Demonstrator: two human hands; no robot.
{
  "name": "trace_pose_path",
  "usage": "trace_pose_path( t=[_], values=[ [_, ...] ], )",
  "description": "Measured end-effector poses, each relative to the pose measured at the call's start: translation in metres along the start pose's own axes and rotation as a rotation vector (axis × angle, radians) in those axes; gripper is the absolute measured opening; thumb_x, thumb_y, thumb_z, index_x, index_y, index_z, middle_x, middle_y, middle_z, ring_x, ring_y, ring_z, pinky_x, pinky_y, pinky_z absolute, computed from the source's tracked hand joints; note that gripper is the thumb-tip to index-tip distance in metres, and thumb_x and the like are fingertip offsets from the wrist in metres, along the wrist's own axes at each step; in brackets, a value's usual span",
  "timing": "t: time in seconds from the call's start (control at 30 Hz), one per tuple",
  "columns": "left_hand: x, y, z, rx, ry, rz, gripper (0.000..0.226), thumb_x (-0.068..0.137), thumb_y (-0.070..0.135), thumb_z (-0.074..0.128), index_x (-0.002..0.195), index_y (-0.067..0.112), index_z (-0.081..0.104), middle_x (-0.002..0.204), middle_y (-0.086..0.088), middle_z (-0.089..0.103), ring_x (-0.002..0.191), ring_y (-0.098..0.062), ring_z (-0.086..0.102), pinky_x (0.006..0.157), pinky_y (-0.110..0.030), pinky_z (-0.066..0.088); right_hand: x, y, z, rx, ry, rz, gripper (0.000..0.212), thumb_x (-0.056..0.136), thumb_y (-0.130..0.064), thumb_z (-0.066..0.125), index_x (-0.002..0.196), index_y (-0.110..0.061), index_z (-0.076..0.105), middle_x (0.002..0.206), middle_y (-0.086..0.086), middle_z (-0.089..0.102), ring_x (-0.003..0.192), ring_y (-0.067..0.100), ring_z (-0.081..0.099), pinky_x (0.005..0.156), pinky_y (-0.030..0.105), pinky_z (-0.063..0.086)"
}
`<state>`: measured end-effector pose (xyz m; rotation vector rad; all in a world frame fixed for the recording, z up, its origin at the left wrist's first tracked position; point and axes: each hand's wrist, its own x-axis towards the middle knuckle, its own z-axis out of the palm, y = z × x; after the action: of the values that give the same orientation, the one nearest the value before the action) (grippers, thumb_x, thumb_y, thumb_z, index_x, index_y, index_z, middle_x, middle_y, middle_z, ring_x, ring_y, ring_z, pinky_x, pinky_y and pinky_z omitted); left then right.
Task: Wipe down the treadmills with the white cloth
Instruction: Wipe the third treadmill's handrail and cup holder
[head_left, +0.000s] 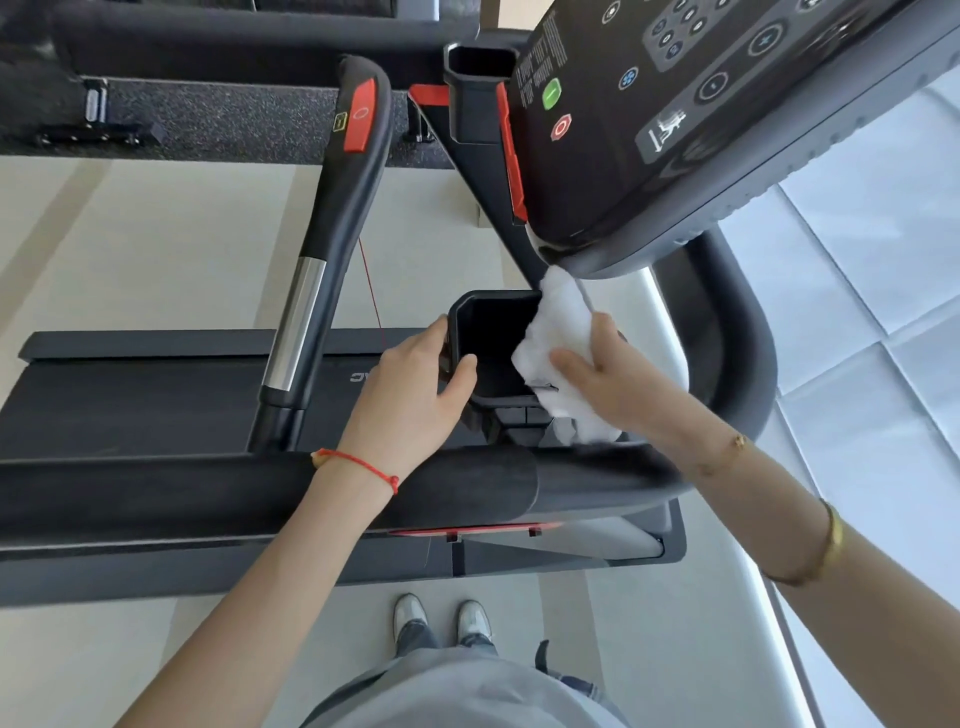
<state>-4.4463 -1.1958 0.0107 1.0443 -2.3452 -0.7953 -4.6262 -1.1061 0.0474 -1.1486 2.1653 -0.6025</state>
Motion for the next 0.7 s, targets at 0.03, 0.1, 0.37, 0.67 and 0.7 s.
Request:
trace_pose_path(
  t=[0.03,0.1,0.37,0.67,0.7],
  values=[
    [0.000,0.000,0.000,0.004,-0.003,0.002,0.036,0.098,0.035,0.047,0.132,0.023,0.052,0.091,0.004,0.064,0.073,-0.011,0.058,0.072,-0.032,0.053,-0.006,0.003,0.003,-0.020,0.001,0.010,0.022,0.101,-0.023,0.044,0.095,-0.007,0.032,0.082,0.009,0.044,0.077,0.022,0.044,0.070,0.031,0.034],
    [0.001,0.000,0.000,0.011,-0.001,0.005,0.036,0.098,0.034,0.047,0.133,0.024,0.051,0.090,0.004,0.064,0.071,-0.010,0.057,0.070,-0.030,0.052,-0.007,0.002,0.005,-0.025,-0.016,0.010,0.020,0.101,-0.022,0.043,0.093,-0.006,0.032,0.082,0.008,0.041,0.078,0.021,0.042,0.070,0.030,0.032],
    [0.002,0.003,-0.002,0.002,-0.024,-0.007,0.033,0.099,0.032,0.048,0.130,0.023,0.054,0.096,-0.001,0.069,0.078,-0.017,0.062,0.076,-0.036,0.053,0.015,-0.003,-0.003,0.061,0.035,-0.036,0.038,0.100,-0.022,0.050,0.124,0.002,0.035,0.106,0.015,0.059,0.095,0.029,0.060,0.081,0.037,0.050],
    [0.000,0.004,-0.006,-0.086,-0.021,-0.078,0.036,0.104,0.031,0.038,0.132,0.018,0.056,0.083,0.001,0.062,0.079,-0.013,0.057,0.071,-0.022,0.040,-0.043,0.033,0.001,0.024,0.131,-0.366,0.046,0.101,-0.031,0.047,0.142,-0.015,0.033,0.110,-0.002,0.060,0.093,0.012,0.058,0.077,0.002,0.037],
    [-0.002,0.004,-0.007,-0.106,-0.014,-0.089,0.036,0.104,0.031,0.037,0.129,0.016,0.058,0.079,0.000,0.061,0.073,-0.011,0.053,0.066,-0.022,0.037,-0.047,0.032,0.000,-0.037,0.096,-0.448,0.050,0.101,-0.034,0.045,0.145,-0.015,0.030,0.127,0.001,0.055,0.110,0.011,0.053,0.089,0.001,0.033]
  ],
)
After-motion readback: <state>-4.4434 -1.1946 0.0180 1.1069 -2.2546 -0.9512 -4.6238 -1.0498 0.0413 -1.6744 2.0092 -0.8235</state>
